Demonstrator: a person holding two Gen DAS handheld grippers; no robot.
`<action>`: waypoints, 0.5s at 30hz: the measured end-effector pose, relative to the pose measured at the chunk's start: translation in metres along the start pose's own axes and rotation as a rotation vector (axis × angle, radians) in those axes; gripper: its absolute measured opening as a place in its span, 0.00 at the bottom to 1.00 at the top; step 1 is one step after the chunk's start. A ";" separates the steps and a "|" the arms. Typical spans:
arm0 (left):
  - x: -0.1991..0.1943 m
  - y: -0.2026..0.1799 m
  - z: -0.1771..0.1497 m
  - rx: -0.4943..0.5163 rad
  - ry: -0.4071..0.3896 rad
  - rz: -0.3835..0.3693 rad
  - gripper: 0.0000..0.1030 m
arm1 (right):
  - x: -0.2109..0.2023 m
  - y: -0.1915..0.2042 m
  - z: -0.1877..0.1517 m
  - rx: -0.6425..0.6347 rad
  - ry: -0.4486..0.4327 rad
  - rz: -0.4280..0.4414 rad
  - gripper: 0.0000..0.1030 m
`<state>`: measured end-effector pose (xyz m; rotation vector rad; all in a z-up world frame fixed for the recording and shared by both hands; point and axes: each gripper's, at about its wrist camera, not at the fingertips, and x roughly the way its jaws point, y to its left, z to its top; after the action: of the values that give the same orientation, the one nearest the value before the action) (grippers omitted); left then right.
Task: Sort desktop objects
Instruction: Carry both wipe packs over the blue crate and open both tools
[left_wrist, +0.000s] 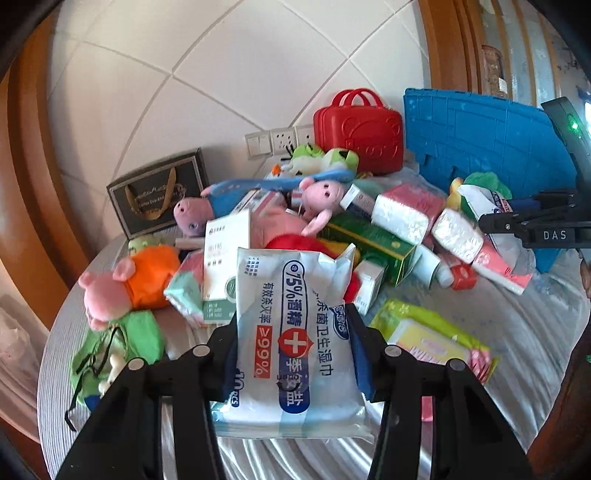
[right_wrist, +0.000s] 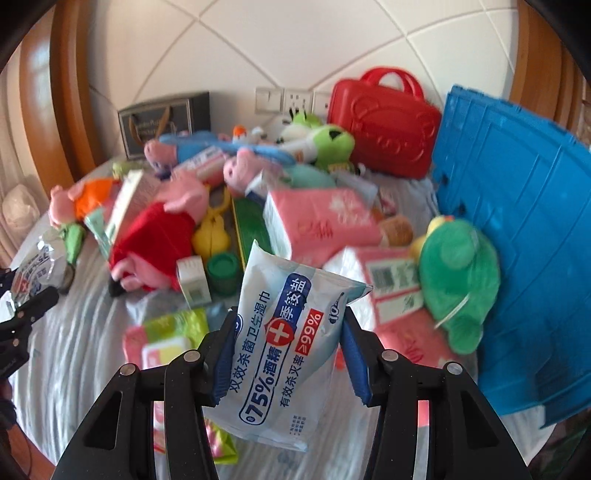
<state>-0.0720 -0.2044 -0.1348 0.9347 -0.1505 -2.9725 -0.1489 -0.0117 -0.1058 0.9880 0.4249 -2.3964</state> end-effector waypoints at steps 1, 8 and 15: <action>-0.003 -0.004 0.011 0.010 -0.019 -0.011 0.47 | -0.013 -0.002 0.004 0.006 -0.029 -0.004 0.49; -0.024 -0.061 0.105 0.102 -0.200 -0.139 0.47 | -0.099 -0.047 0.041 0.069 -0.219 -0.076 0.49; -0.050 -0.168 0.208 0.184 -0.397 -0.294 0.47 | -0.203 -0.131 0.062 0.143 -0.422 -0.237 0.49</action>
<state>-0.1481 -0.0167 0.0466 0.3887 -0.3233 -3.4347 -0.1343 0.1353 0.0956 0.4824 0.2255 -2.7902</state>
